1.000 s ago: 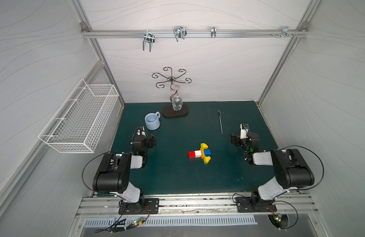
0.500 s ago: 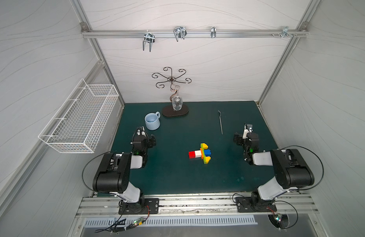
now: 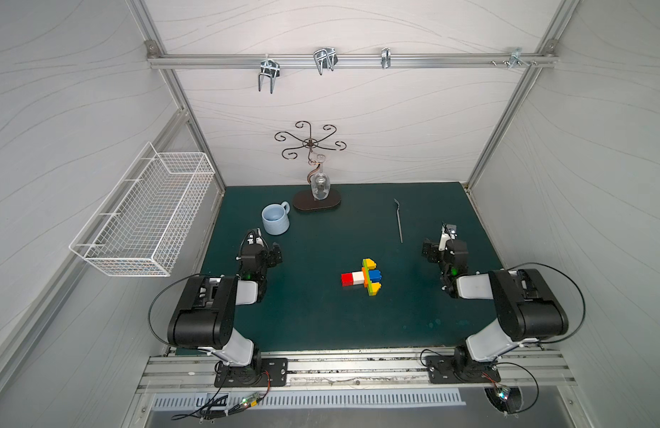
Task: Assemble a fork with lego
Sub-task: Reset both arms
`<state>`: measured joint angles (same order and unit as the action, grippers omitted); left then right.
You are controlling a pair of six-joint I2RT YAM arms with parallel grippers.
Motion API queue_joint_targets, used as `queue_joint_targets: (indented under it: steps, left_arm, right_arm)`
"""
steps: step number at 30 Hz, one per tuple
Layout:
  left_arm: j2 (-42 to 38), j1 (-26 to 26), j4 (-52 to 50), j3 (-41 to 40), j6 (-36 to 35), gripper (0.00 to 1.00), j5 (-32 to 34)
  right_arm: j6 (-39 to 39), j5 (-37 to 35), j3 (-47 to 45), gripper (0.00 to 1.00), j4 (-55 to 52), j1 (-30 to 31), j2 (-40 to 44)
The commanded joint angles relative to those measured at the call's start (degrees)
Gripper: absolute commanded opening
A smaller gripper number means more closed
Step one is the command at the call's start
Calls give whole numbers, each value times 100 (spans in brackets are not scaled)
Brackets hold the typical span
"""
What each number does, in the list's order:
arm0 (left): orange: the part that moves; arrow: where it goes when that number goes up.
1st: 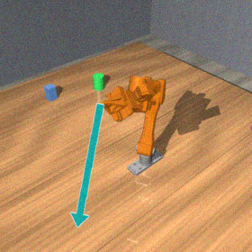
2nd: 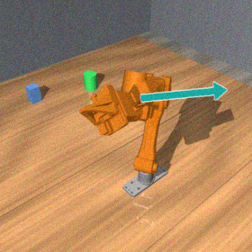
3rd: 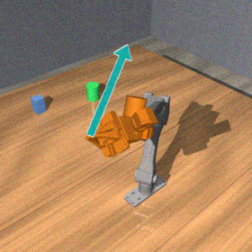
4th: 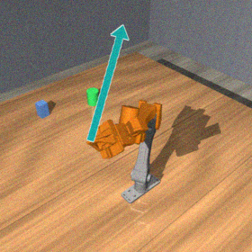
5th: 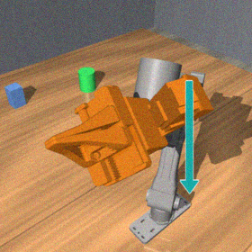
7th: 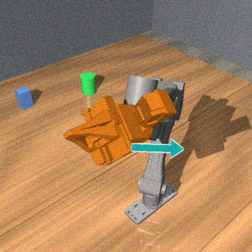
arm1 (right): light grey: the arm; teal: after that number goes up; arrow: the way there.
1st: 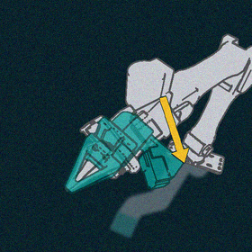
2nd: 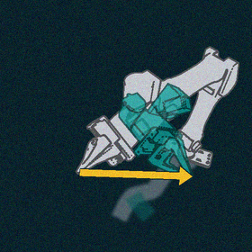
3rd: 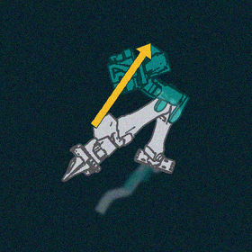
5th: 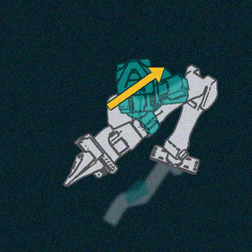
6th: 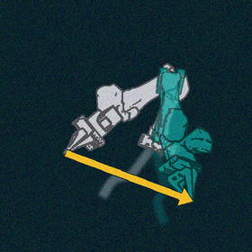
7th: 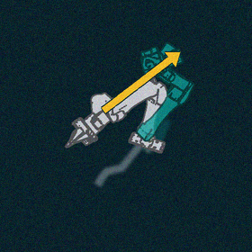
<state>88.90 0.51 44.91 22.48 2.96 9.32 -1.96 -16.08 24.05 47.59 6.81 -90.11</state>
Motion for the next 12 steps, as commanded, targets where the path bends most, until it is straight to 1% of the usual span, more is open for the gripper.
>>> queue_joint_targets:
  steps: [1,12]
  left_arm:
    - [11,-7,308,161,-74,100,60]
    - [-2,-7,318,151,-74,100,58]
  right_arm:
    - [-31,-68,-15,99,171,48,-59]
    - [25,-118,-28,99,198,91,-39]
